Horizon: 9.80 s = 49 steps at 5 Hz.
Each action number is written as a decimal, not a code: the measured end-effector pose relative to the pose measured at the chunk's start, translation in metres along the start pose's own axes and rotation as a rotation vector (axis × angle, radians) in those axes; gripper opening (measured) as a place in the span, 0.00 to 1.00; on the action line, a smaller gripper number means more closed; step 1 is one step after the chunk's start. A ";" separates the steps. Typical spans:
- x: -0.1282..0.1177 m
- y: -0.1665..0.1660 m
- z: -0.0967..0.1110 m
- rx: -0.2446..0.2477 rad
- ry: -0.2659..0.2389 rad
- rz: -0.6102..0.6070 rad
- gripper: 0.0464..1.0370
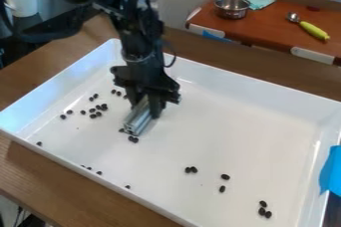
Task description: Sweep into pile
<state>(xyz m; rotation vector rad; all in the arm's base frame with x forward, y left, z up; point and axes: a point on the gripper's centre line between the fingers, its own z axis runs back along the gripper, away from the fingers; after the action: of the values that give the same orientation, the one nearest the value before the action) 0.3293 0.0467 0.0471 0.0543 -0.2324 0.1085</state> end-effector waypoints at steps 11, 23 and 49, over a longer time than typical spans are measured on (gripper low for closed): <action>-0.051 -0.177 0.076 -0.003 0.023 0.042 0.34; -0.053 -0.108 0.021 0.048 -0.066 -0.055 0.34; -0.017 -0.016 0.068 -0.118 0.033 0.205 0.34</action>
<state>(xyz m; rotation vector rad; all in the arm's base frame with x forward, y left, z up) 0.2994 0.0242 0.1088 -0.0888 -0.2107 0.2989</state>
